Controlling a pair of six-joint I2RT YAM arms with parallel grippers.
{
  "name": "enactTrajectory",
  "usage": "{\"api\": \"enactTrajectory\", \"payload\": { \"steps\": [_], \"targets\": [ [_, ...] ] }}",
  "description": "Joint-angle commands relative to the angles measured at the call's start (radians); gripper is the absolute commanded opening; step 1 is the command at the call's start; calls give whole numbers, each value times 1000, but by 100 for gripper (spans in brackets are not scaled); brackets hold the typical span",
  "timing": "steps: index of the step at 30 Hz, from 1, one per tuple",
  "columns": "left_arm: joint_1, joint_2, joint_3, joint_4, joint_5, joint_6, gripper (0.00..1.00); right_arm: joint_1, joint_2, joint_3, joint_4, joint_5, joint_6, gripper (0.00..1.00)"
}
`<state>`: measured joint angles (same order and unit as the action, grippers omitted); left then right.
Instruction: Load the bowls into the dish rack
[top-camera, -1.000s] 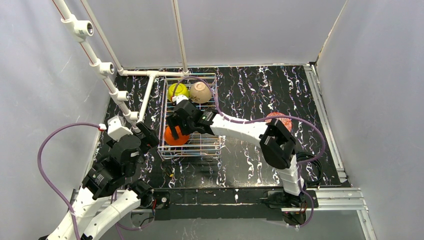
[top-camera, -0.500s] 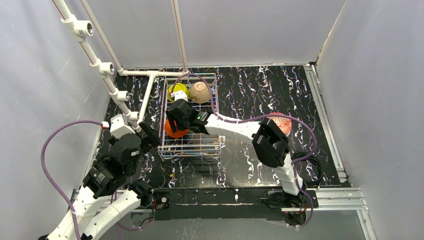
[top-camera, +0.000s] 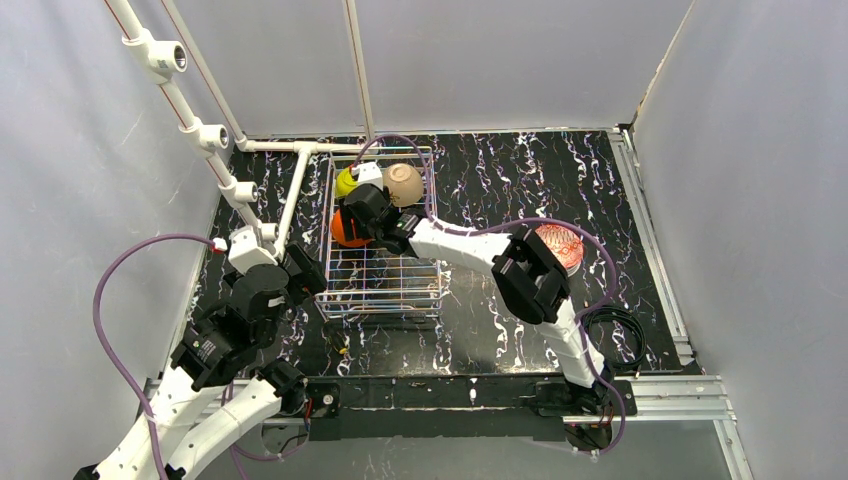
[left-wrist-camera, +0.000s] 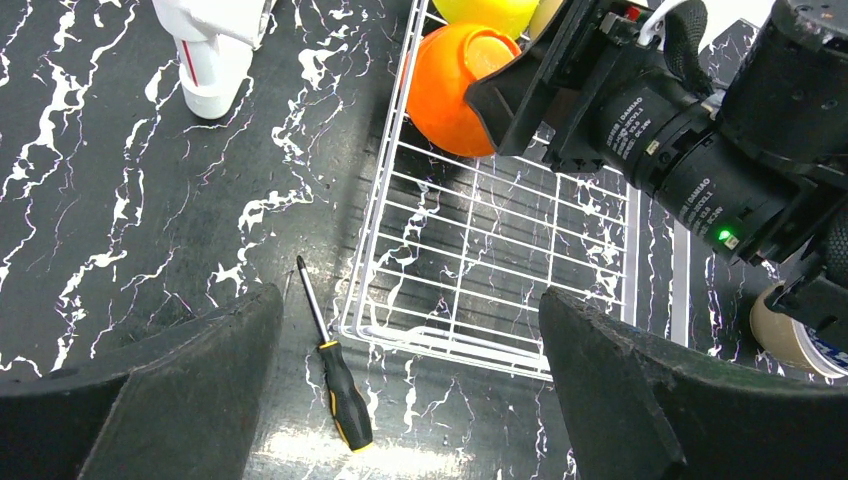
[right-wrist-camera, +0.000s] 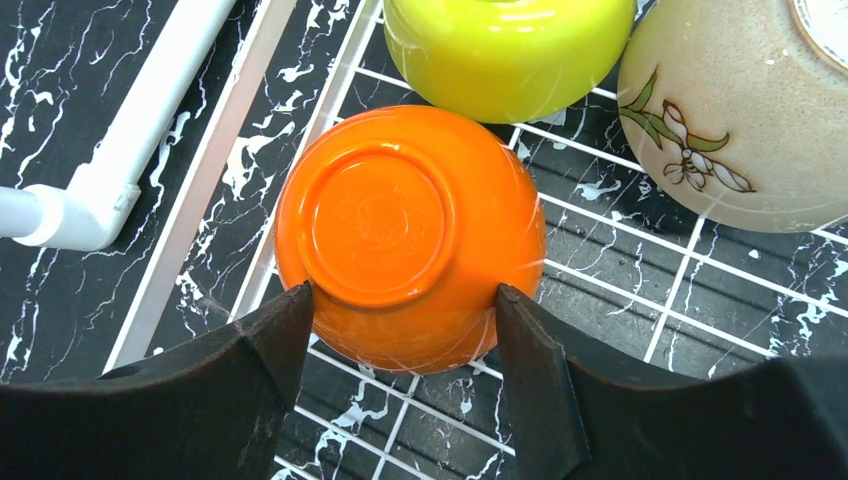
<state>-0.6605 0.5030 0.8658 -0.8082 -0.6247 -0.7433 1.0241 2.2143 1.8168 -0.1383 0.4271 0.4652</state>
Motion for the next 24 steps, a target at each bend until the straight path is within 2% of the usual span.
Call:
{"api": "enactTrajectory", "payload": {
  "steps": [1,5,7,12,15,17,24],
  "targets": [
    [-4,1,-1,5,-14,-2,98,-27,44,35,28,-15,-5,74],
    [-3,8,2,4,-14,-2,98,-45,50,65,27,-67,11,76],
    [-4,12,5,6,-6,-1,98,-54,21,48,56,-132,8,80],
    [-4,-1,5,36,28,22,98,-79,-140,-25,77,-281,-8,91],
    [-4,-7,0,62,35,36,98,-100,-296,-96,65,-323,-16,94],
    [-4,-5,3,70,40,54,98,-116,-396,-148,-7,-257,-14,94],
    [-4,-1,-18,115,109,107,98,-236,-736,-360,-451,166,16,93]
  ]
}}
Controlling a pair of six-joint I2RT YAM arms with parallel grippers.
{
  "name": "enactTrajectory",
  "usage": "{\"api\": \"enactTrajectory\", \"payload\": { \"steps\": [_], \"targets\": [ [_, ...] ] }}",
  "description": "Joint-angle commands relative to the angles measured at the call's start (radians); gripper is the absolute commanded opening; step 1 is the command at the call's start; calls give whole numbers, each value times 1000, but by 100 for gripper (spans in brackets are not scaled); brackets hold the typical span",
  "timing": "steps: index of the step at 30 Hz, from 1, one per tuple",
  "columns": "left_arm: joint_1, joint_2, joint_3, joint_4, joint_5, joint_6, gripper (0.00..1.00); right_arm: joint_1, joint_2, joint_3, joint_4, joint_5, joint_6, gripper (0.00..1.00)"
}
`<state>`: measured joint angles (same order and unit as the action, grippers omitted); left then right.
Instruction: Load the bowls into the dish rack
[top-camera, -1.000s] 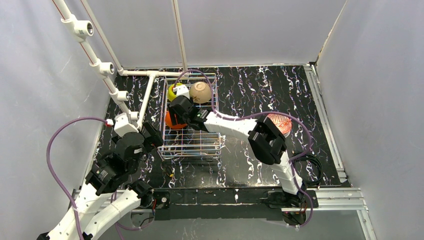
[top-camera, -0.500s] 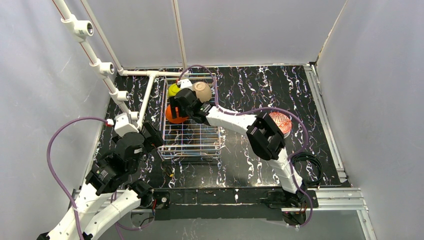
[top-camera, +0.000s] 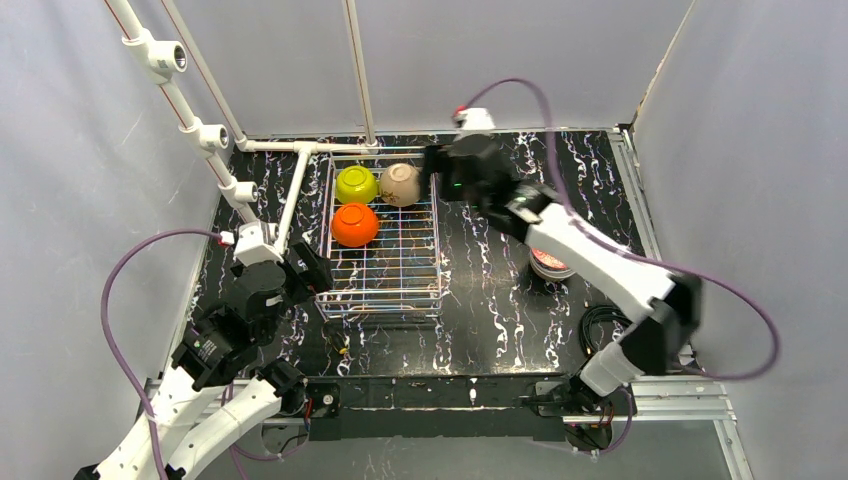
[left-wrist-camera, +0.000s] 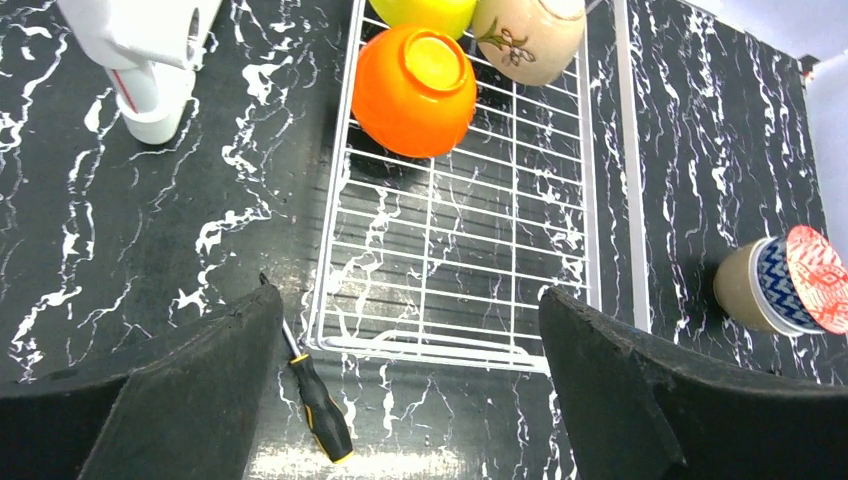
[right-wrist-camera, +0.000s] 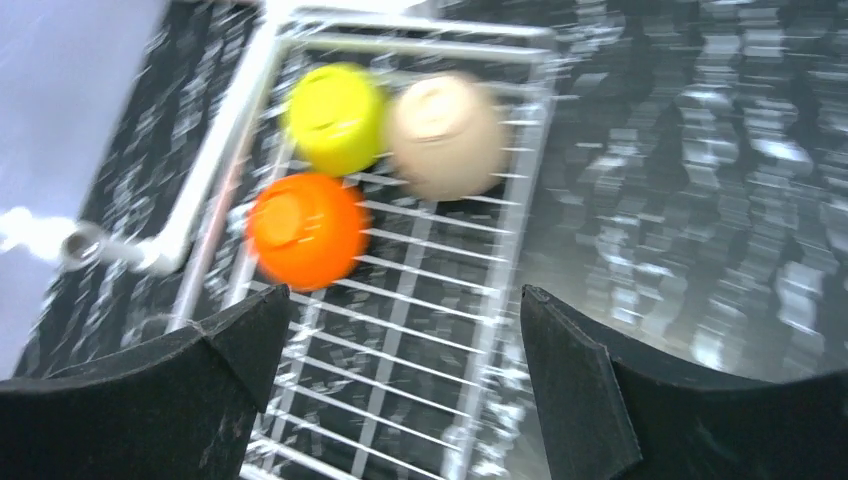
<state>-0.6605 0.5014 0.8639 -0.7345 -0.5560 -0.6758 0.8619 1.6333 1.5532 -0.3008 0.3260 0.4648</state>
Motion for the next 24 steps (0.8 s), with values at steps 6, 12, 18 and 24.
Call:
{"api": "enactTrajectory", "payload": {
  "steps": [6,12,18,24],
  "targets": [
    [-4,47,9,102,150,75,98,-169,-345,-308,-421,301,57,91],
    [-4,75,-4,167,169,93,98,-182,-385,-445,-479,296,49,83],
    [-3,141,0,182,173,82,98,-228,-321,-491,-442,257,3,76],
    [-4,200,13,187,196,105,98,-251,-283,-535,-323,250,-38,66]
  ]
}}
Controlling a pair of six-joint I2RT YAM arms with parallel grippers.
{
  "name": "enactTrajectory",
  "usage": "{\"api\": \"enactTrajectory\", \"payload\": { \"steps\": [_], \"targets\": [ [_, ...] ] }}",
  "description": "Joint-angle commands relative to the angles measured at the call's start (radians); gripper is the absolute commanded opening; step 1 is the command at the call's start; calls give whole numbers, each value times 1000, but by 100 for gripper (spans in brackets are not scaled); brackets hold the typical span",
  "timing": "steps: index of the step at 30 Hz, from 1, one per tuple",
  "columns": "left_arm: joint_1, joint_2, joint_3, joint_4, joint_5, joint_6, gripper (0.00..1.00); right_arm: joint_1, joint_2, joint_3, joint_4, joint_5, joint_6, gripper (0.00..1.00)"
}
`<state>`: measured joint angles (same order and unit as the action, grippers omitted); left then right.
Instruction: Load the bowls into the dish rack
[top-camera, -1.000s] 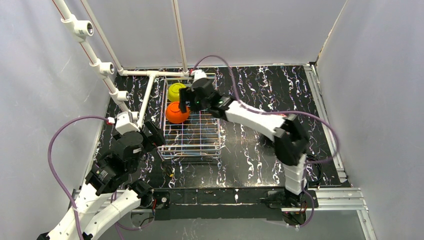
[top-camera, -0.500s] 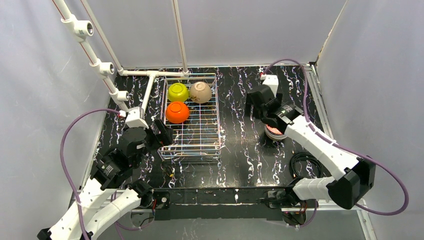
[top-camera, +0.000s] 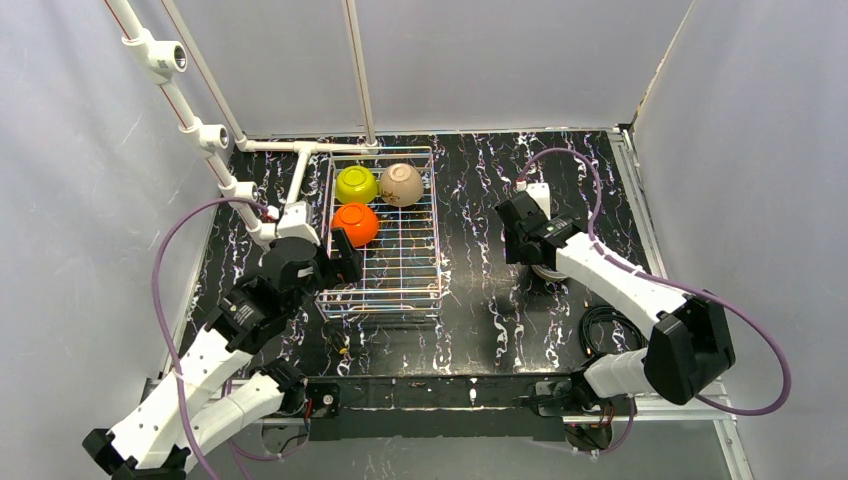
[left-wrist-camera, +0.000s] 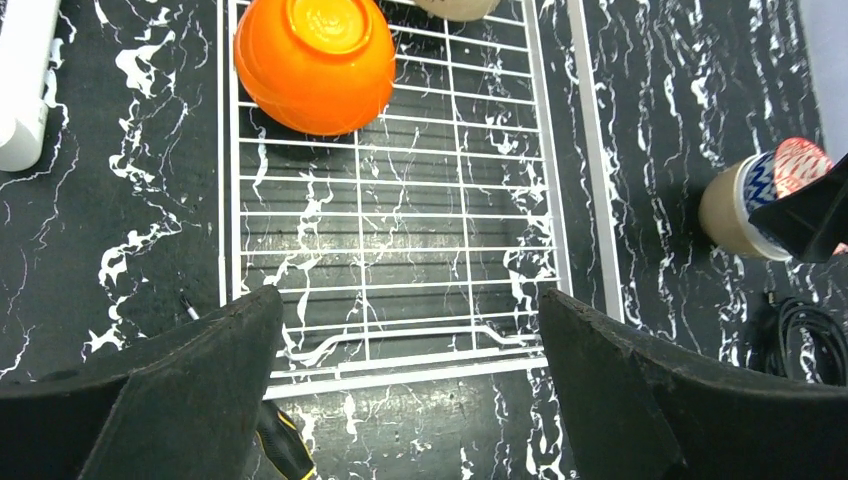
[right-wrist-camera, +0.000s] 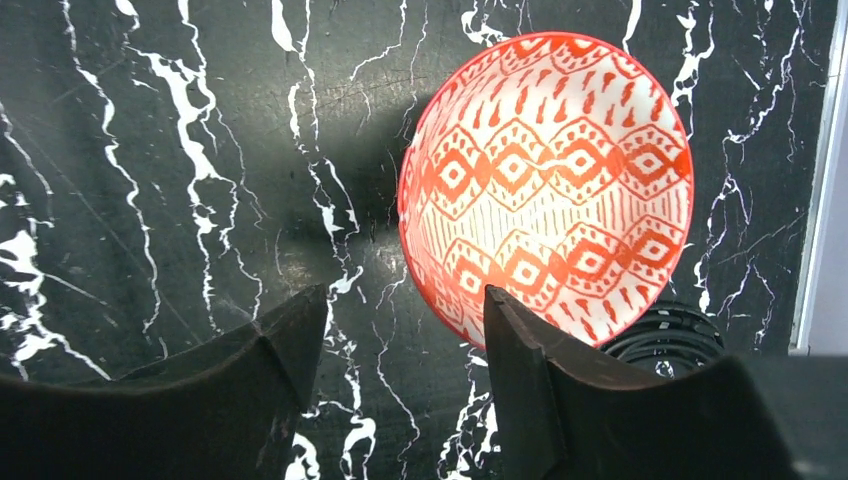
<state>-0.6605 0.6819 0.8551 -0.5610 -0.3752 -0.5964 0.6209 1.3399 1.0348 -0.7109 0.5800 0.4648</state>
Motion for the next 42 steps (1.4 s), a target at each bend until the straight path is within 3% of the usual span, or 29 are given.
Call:
{"api": "enactTrajectory", "payload": {
  "steps": [1,7,13,24,33,38,42],
  "targets": [
    [-4,21,18,21,22,30,98,-12,14,-19,107,-6,-48,65],
    [-4,39,18,46,52,61,98,-33,66,-3,130,-9,-95,49],
    [-4,65,40,35,60,78,98,-43,116,27,85,75,-87,49],
    [-4,67,44,-17,-14,60,98,-44,84,93,61,109,-99,1],
    [-3,49,48,-45,-24,33,98,-43,-46,134,145,58,-111,1],
    [-4,19,43,-78,-76,-12,98,-44,-135,137,274,-116,-101,1],
    [-3,-26,29,-116,-195,-73,98,-45,-91,184,326,-298,-29,1]
  ]
}}
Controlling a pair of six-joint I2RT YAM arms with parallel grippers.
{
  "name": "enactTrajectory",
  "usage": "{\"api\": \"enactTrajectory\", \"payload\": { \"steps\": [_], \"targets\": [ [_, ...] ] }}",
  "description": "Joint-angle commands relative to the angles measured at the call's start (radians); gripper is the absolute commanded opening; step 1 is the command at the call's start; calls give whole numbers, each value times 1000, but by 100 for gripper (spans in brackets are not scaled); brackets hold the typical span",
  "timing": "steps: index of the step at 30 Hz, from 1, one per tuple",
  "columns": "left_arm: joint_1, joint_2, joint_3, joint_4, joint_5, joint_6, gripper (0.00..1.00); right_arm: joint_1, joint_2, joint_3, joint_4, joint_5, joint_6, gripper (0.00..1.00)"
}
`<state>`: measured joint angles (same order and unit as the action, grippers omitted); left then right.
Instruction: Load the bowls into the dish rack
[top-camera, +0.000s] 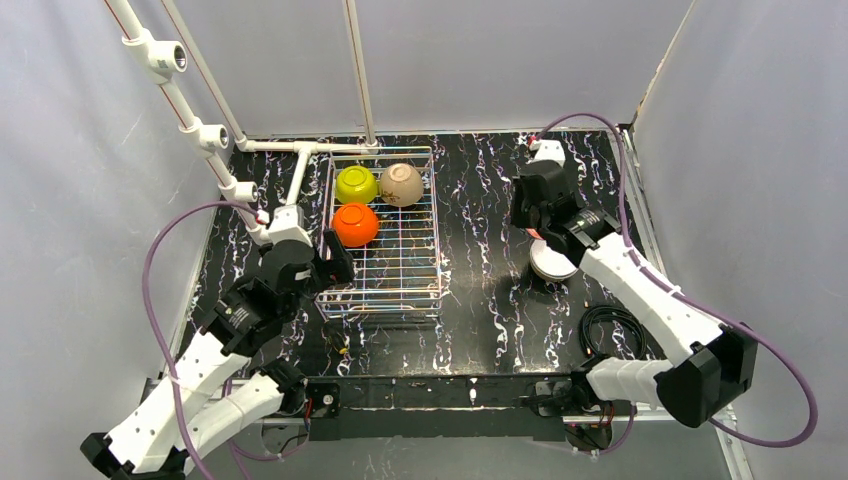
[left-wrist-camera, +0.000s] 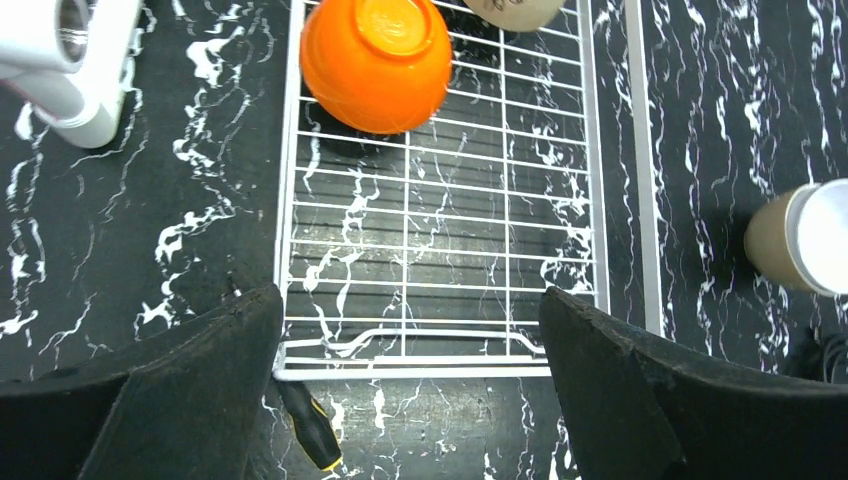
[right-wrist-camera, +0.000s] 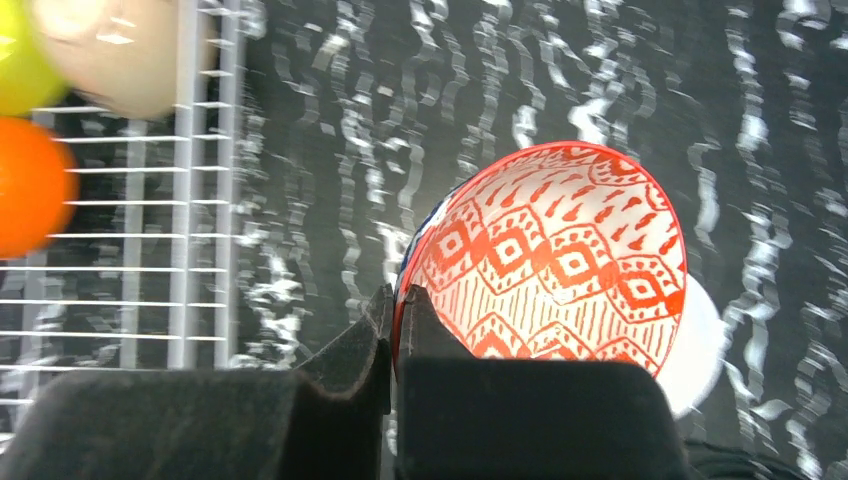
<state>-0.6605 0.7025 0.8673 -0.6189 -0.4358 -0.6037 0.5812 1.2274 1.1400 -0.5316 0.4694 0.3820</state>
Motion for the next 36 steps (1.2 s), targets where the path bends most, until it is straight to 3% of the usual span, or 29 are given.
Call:
{"api": "enactTrajectory", "payload": {
  "steps": [1,5,8,11,20,25,36],
  "targets": [
    [-4,-59,11,-59,-141,-70,98,-6,40,82,175,-248,76,1],
    [-4,-100,-9,-62,-153,-74,98,-5,106,62,386,-527,211,1],
    [-4,-109,-10,-75,-170,-80,98,-3,168,26,661,-730,371,1],
    [-3,-110,-7,-77,-174,-80,98,27,231,-1,872,-819,513,1],
    [-4,-117,-6,-82,-167,-83,98,165,410,11,1107,-810,649,1],
    [-4,-133,-11,-85,-172,-99,98,234,502,35,1157,-787,650,1],
    [-3,-137,-25,-83,-169,-111,98,241,636,9,1233,-813,827,1]
  ]
}}
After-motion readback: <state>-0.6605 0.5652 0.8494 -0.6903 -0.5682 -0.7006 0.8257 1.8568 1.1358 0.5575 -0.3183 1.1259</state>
